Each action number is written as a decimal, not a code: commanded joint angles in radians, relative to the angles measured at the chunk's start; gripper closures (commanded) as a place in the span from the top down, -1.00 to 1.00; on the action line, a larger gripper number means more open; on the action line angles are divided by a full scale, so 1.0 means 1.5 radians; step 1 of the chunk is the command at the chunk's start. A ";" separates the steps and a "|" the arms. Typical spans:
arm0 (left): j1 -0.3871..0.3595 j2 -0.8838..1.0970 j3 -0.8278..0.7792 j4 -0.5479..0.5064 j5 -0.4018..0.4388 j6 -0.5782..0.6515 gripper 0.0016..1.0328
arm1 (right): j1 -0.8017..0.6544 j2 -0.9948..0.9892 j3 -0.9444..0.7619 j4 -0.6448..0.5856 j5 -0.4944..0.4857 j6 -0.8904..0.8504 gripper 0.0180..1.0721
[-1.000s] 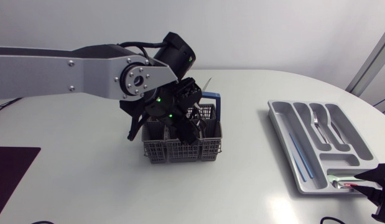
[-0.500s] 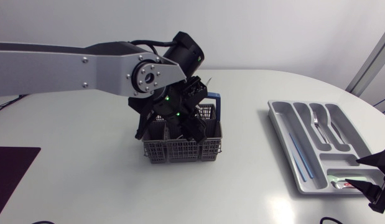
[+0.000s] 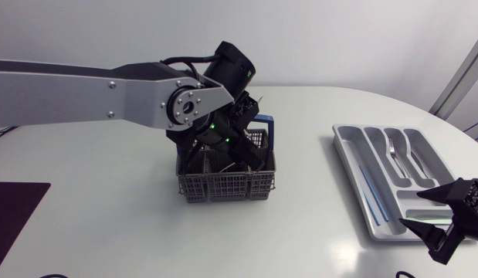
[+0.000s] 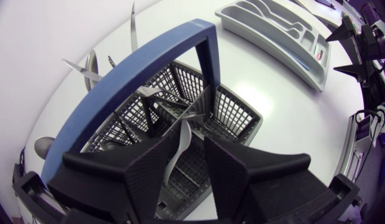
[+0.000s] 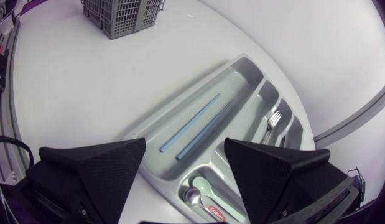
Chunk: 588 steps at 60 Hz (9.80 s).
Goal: Sort the cutlery from the basket into the organizer compartments.
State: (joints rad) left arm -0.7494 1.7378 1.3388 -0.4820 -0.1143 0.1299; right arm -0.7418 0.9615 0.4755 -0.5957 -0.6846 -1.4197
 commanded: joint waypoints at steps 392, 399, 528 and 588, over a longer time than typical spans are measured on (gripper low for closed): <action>-0.007 -0.142 -0.160 0.091 0.045 0.467 0.41 | -0.147 0.164 -0.093 0.346 0.166 -0.168 -0.60; -0.006 -0.141 -0.159 0.088 0.042 0.473 0.41 | -0.149 0.164 -0.097 0.346 0.168 -0.170 -0.43; -0.024 0.025 -0.123 0.223 -0.059 0.691 -0.87 | 0.653 -0.112 -0.040 0.139 0.354 0.597 0.80; -0.040 -0.119 -0.064 0.116 -0.087 0.586 -0.94 | 0.799 -0.045 0.025 0.249 0.322 0.684 0.79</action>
State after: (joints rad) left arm -0.8001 1.5978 1.1839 -0.2928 -0.2276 1.0660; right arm 0.4408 0.8959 0.4900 -0.2436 -0.2157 -0.4210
